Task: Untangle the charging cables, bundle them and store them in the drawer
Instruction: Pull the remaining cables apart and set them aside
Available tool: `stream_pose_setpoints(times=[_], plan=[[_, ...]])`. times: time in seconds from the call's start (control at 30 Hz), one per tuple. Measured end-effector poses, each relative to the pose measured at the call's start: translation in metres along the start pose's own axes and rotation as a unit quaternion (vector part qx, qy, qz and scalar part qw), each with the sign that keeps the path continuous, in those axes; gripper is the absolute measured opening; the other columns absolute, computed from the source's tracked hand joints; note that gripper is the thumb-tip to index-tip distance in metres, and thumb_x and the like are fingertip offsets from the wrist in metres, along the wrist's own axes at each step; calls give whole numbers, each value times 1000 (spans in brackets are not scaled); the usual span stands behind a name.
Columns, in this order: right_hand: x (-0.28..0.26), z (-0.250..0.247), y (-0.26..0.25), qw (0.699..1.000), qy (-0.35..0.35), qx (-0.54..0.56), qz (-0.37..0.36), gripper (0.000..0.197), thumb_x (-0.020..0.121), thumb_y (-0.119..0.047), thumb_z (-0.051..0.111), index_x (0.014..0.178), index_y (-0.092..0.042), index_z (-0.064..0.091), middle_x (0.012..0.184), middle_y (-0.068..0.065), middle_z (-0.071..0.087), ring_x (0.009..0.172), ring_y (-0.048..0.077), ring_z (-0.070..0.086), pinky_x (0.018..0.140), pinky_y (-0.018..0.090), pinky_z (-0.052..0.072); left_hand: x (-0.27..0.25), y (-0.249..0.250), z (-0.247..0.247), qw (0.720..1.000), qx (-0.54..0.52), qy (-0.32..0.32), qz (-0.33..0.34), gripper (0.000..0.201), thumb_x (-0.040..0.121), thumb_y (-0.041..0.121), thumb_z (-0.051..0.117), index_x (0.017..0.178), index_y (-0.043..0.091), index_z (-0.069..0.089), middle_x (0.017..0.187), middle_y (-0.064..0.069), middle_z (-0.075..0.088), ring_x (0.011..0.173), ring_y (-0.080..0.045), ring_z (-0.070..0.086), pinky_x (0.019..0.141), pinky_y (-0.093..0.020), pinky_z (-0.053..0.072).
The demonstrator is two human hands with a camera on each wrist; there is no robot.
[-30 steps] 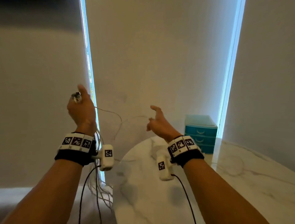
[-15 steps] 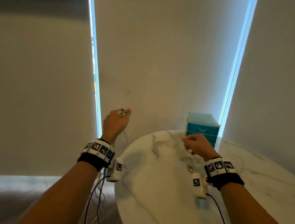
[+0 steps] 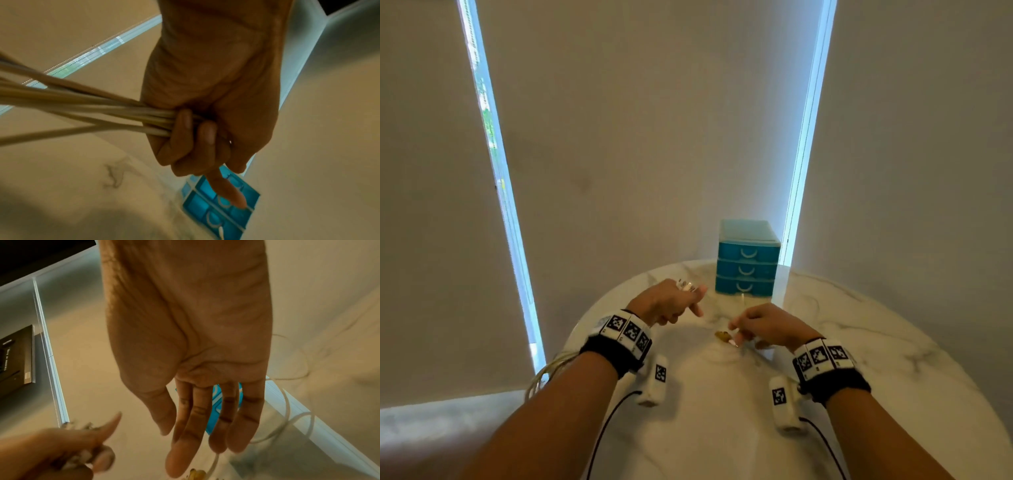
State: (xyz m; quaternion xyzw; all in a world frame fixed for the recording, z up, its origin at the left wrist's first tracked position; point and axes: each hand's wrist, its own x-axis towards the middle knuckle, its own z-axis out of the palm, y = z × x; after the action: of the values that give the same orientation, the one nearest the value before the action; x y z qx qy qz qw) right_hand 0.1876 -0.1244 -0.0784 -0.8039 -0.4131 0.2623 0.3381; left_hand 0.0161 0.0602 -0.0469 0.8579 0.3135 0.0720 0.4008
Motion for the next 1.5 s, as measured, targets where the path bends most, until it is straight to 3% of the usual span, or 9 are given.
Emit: stream_pose_setpoints(times=[0.13, 0.27, 0.47, 0.77, 0.97, 1.07, 1.2, 1.33, 1.5], plan=[[-15, -3, 10, 998, -55, -9, 4, 13, 103, -23, 70, 113, -19, 76, 99, 1, 82, 95, 14, 79, 98, 33, 62, 10, 1, 26, 999, 40, -4, -12, 62, 101, 71, 51, 84, 21, 83, 71, 1, 49, 62, -16, 43, 54, -26, 37], [-31, -3, 10, 995, -96, -1, 10, 18, 102, -21, 71, 118, -12, 76, 103, 7, 83, 84, 11, 78, 80, 25, 62, 21, 2, 37, 998, 50, 49, 8, 50, 99, 64, 61, 91, 20, 83, 74, -2, 58, 64, -17, 52, 57, -27, 43], [19, -7, 17, 967, 255, -15, -22, 22, 99, -29, 70, 85, -12, 73, 79, 2, 73, 80, 22, 72, 71, 33, 61, 33, -2, 54, 995, 93, -19, -40, 51, 83, 62, 82, 88, 13, 67, 64, -1, 52, 55, -14, 43, 49, -23, 33], [52, 22, -1, 970, 155, -178, 64, 26, 87, -22, 83, 110, -11, 74, 110, 7, 74, 101, 25, 73, 94, 41, 64, 31, -4, 31, 988, -140, 68, 18, 34, 93, 38, 78, 102, 6, 78, 53, 4, 44, 48, -12, 38, 45, -22, 30], [-1, 34, -35, 952, 233, 124, -156, 2, 95, -26, 81, 96, -24, 81, 92, -9, 77, 74, 2, 69, 71, 14, 56, 23, -9, 5, 832, -538, 134, 20, 51, 89, 60, 79, 99, 12, 65, 57, 8, 32, 45, -7, 26, 39, -19, 25], [-21, 50, -57, 955, 186, 129, -194, 5, 95, -28, 81, 100, -27, 82, 95, -9, 78, 76, 5, 72, 74, 19, 60, 16, -10, -2, 782, -612, 103, 51, 64, 74, 77, 81, 90, 21, 56, 63, 7, 27, 49, -6, 24, 39, -18, 27], [-22, 62, -72, 967, 125, 56, -215, 6, 94, -31, 83, 99, -29, 84, 98, -12, 81, 85, 10, 73, 81, 20, 60, 7, -2, -1, 814, -569, 86, 76, 62, 71, 74, 87, 78, 25, 50, 66, 4, 31, 55, -9, 27, 53, -24, 31], [-22, 59, -72, 969, 122, 10, -213, 9, 94, -34, 82, 101, -30, 85, 92, -15, 79, 78, -2, 66, 71, 14, 52, 8, 3, 5, 872, -469, 128, 60, 35, 81, 31, 94, 96, 16, 66, 65, 4, 57, 52, -8, 48, 55, -25, 45], [-27, 44, -57, 972, 142, 25, -186, 17, 96, -33, 81, 112, -30, 80, 104, -15, 77, 95, 8, 70, 84, 24, 61, 9, 12, 4, 874, -438, 195, 78, 12, 102, 21, 73, 92, 15, 70, 60, 6, 58, 56, -11, 48, 51, -25, 44]])
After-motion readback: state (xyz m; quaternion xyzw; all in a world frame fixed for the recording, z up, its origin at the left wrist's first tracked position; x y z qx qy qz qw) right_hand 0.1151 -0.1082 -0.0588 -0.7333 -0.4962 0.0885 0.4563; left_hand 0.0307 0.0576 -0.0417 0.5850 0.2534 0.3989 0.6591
